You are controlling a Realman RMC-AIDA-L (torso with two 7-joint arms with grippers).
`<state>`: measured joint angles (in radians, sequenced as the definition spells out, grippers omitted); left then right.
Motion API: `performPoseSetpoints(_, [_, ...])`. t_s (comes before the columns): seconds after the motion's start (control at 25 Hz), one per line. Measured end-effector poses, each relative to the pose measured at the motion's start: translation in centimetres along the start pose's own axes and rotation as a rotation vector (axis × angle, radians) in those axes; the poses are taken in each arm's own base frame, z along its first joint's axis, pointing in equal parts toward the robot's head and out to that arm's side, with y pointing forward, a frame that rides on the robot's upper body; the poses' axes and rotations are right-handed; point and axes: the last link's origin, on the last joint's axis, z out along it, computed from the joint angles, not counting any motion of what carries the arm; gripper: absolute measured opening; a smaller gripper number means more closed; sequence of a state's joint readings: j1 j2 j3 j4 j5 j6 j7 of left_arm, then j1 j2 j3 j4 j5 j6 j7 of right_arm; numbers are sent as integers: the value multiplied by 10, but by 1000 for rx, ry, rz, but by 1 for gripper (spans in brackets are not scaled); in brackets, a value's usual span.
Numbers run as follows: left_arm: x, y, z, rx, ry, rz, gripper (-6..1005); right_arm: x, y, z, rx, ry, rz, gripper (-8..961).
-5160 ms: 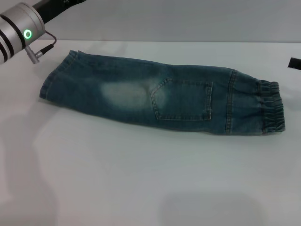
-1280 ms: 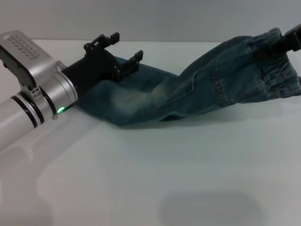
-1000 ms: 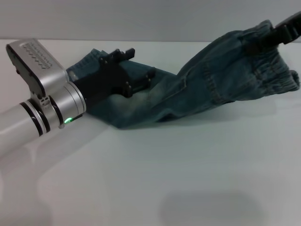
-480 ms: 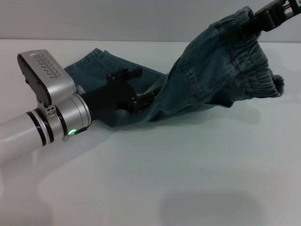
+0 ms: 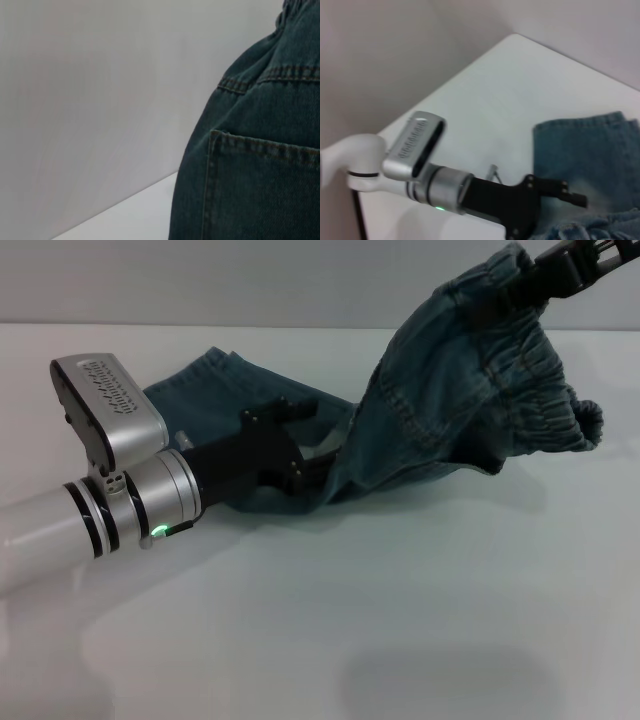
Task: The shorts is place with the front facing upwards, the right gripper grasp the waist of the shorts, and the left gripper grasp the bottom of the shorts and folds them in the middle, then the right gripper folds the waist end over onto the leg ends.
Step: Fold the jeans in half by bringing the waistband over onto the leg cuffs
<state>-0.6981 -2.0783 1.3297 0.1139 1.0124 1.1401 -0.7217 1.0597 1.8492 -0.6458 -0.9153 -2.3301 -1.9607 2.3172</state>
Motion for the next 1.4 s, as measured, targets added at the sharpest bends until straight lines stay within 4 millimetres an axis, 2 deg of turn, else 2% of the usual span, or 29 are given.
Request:
performPoseSetpoints(0.48, [6,10,4,-81,16,-10,703,-8,1,-10,-6,-9,0,51])
performPoseSetpoints(0.76, [5,29,8,-206,-37,-50,679,-11,2,-11,-8,-8,8,51])
performPoseSetpoints(1.12, [12,49,16,-276,-25,-90,679,-13,2,-13,-79,-28,42,52])
performPoseSetpoints(1.4, [10,53,18,-272,-32,-118,679,-11,1,-13,-96,-27,59,51])
